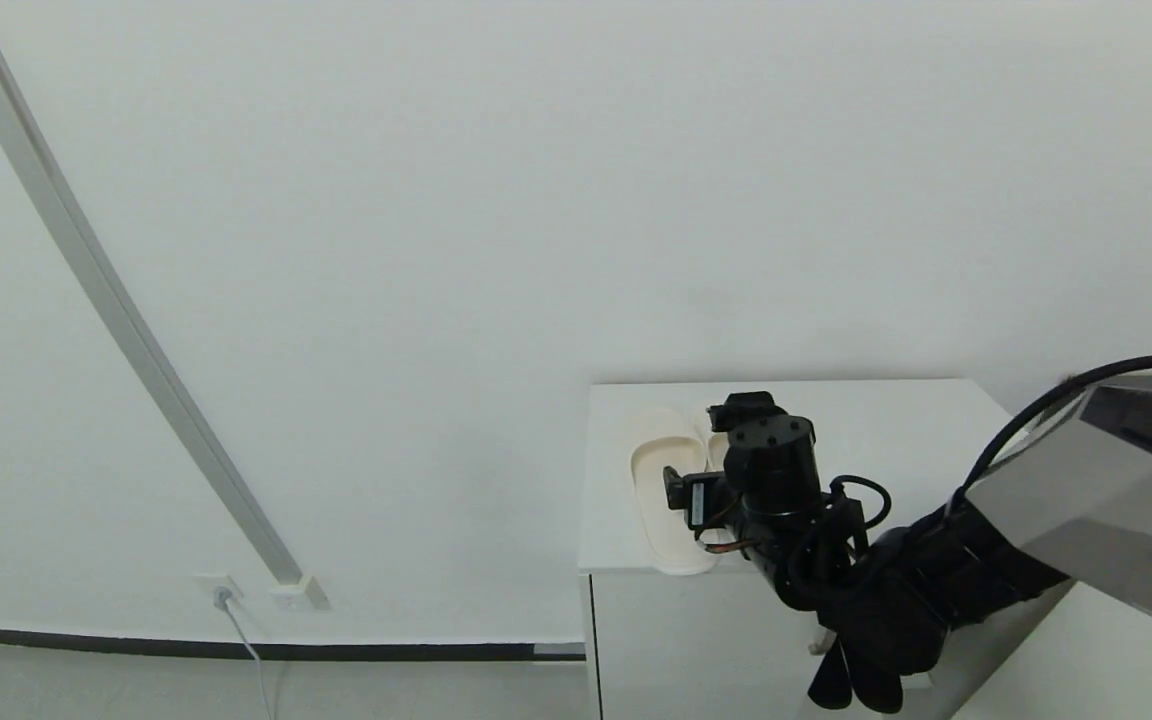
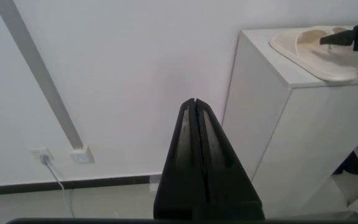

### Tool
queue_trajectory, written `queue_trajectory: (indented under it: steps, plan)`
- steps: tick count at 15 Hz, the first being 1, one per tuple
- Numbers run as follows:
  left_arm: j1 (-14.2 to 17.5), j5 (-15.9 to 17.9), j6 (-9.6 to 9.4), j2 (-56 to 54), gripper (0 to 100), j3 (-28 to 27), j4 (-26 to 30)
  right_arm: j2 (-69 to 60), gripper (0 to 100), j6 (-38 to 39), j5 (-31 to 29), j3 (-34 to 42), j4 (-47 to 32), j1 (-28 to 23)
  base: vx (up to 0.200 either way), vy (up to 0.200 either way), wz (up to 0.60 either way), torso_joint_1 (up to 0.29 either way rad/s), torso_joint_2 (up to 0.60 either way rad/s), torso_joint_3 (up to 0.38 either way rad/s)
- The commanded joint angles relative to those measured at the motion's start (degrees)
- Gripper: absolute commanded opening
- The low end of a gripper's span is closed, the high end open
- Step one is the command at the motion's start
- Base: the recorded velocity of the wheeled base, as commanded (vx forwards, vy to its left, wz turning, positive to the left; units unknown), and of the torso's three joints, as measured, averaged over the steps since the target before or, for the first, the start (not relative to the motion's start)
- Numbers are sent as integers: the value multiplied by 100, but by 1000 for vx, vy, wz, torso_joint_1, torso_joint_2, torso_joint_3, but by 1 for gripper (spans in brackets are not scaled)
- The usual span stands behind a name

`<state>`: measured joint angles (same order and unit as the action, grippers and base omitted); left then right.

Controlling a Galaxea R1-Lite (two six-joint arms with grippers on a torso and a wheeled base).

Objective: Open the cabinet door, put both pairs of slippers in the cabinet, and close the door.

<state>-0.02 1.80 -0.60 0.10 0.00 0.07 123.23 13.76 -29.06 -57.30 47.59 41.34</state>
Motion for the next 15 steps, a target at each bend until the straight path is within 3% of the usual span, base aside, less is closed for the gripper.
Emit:
queue_trajectory:
  steps: [1,4,15]
  plan:
    - [2,-5,-2,-1,0,0,1,544,100,-23,120,-177,189,-161,0,0,0,0,0,0]
    - [2,-5,-2,-1,0,0,-7,843,100,-49,393,-511,347,-267,0,0,0,0,0,0]
    - [2,-5,-2,-1,0,0,-7,1449,100,-638,401,-1592,356,-530,0,0,0,0,0,0]
